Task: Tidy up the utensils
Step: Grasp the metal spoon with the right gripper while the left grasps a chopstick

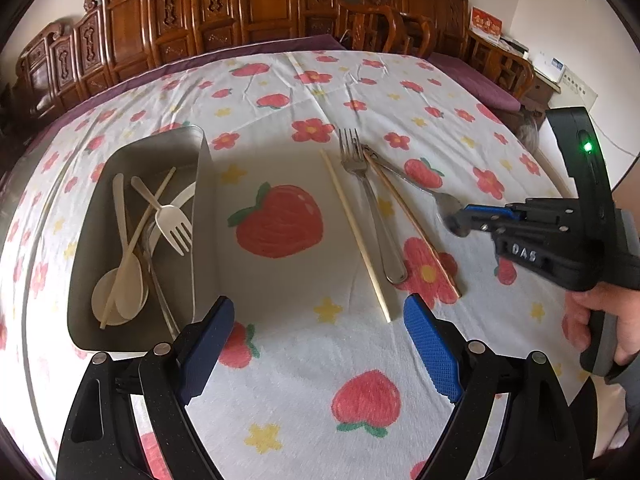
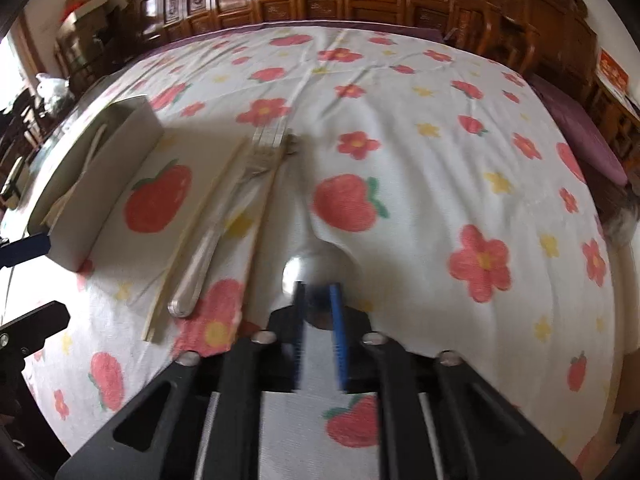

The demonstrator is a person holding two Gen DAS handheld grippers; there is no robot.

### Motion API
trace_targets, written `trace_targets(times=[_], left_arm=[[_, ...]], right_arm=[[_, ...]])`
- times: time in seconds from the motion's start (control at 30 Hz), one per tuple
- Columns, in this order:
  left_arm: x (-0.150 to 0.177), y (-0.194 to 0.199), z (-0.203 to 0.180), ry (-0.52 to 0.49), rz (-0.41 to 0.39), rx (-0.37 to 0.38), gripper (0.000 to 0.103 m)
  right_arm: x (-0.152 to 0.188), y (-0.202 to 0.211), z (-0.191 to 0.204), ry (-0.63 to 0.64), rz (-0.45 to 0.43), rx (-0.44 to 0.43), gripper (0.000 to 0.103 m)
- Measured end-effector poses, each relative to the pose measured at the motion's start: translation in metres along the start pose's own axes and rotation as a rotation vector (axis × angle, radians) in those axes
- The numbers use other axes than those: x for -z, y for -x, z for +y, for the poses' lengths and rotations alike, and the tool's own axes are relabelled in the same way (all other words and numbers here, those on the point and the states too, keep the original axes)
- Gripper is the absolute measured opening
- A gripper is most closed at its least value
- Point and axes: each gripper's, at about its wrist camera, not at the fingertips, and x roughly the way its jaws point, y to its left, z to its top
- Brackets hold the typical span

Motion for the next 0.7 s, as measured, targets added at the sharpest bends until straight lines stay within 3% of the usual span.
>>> trace_targets(times=[0.1, 0.3, 0.33, 0.43, 0.47, 0.7], left_arm=[[0.000, -0.004, -0.003, -0.003, 0.008, 0.002, 0.083], [-0.002, -0.017, -0.010, -0.012, 0.027, 0.001, 0.083], [-0.002, -0.020, -0.010, -0.014, 0.031, -0.001, 0.083], [-0.002, -0.026, -0.012, -0.015, 0.040, -0.008, 0.083], [-0.002, -0.027, -0.012, -0.014, 0.043, -0.010, 0.083], [-0.002, -0.039, -0.012, -0.004, 0.062, -0.010, 0.083]], right_arm=[[0.001, -0.001, -0.010, -0.026, -0.002, 0.007, 0.006], [-0.003, 0.003, -0.004, -0.001, -0.028, -0.024, 0.006], [-0.005, 0.003, -0.001, 0.011, -0.029, -0.026, 0.009], [-0.010, 0.001, 0.012, 0.065, -0.045, -0.019, 0.043], [-0.011, -0.002, 0.015, 0.078, -0.042, -0.013, 0.047], [-0.010, -0.016, 0.033, 0.186, -0.027, 0.091, 0.049]])
